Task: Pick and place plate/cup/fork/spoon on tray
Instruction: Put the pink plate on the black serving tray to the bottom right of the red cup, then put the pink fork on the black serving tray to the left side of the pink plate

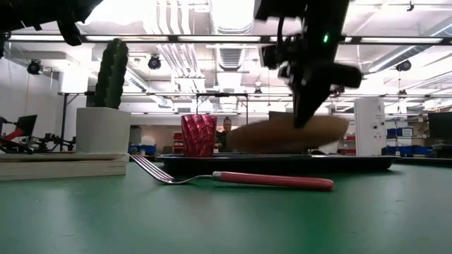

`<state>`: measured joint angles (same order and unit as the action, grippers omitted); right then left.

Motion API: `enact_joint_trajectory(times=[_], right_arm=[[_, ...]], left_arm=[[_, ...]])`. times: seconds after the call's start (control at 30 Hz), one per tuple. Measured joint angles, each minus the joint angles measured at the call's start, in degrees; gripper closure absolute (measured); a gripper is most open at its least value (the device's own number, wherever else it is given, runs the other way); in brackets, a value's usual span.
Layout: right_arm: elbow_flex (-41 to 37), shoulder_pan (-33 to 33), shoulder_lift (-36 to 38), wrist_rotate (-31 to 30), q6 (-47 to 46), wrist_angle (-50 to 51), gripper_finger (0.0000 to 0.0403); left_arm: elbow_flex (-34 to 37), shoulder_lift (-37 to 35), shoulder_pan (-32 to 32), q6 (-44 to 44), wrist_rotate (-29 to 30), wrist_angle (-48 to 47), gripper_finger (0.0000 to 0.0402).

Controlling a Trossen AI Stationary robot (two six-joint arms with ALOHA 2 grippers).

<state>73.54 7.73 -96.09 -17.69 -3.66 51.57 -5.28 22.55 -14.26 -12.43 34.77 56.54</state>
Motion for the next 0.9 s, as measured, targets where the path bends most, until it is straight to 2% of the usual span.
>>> enact_joint_trajectory(times=[0.23, 0.47, 0.9], right_arm=[[-5.0, -5.86, 0.28, 2.76, 3.36, -5.59, 0.0394], [-7.56, -8.43, 0.29, 4.62, 4.92, -9.84, 0.0391], [-6.61, -9.4, 1.14, 6.31, 2.48, -8.95, 0.0287]], left_arm=[[0.0, 0.02, -0.02, 0.0, -0.01, -0.01, 0.0394], [0.0, 0.02, -0.02, 0.0, -0.01, 0.01, 0.0394], [0.0, 0.02, -0.02, 0.02, -0.01, 0.04, 0.0394]])
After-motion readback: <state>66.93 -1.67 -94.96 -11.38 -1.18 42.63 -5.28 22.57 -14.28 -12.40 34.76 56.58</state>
